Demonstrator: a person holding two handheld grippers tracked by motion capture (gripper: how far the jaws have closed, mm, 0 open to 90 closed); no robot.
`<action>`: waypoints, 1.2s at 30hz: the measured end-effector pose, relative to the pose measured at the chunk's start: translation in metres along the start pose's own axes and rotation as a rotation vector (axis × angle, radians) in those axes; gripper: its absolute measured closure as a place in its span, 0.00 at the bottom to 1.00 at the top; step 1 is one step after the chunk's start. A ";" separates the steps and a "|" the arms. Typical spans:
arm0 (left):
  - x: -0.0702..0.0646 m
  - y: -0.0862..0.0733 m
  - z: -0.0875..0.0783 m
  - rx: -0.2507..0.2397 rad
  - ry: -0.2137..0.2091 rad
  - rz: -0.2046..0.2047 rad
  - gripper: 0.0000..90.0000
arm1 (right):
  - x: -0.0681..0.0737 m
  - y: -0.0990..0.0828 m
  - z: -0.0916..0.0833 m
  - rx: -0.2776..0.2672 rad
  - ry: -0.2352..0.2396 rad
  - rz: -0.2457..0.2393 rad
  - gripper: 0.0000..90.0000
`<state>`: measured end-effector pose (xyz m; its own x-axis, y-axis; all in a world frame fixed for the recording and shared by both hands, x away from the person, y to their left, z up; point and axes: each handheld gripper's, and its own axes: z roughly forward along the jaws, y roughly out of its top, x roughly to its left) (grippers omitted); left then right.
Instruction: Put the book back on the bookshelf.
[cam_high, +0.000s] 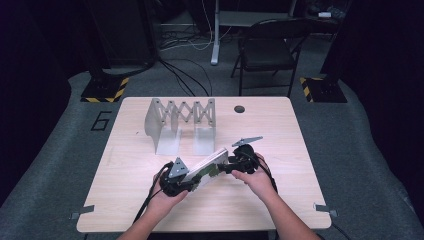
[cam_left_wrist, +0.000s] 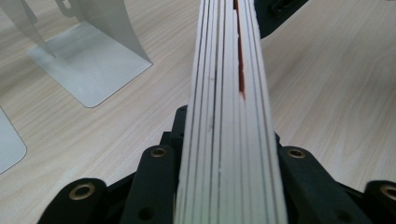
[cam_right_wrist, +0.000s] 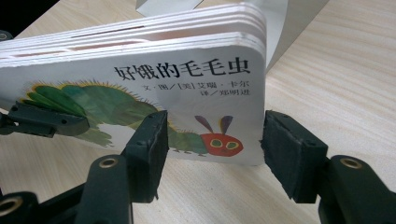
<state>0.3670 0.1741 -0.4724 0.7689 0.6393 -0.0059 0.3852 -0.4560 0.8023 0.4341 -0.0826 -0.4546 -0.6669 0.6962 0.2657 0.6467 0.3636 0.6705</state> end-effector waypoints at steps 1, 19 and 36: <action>0.000 0.000 0.000 -0.006 0.004 -0.002 0.78 | 0.000 0.000 0.000 -0.002 -0.003 -0.002 0.45; -0.004 0.001 0.000 0.008 -0.012 0.028 0.83 | -0.001 0.000 0.001 0.002 0.002 -0.004 0.46; -0.004 0.002 -0.004 -0.010 0.005 0.013 0.84 | -0.002 -0.001 -0.002 -0.020 0.007 -0.018 0.45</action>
<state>0.3621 0.1733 -0.4685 0.7713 0.6364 0.0069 0.3705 -0.4578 0.8082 0.4336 -0.0854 -0.4547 -0.6807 0.6853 0.2587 0.6274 0.3631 0.6889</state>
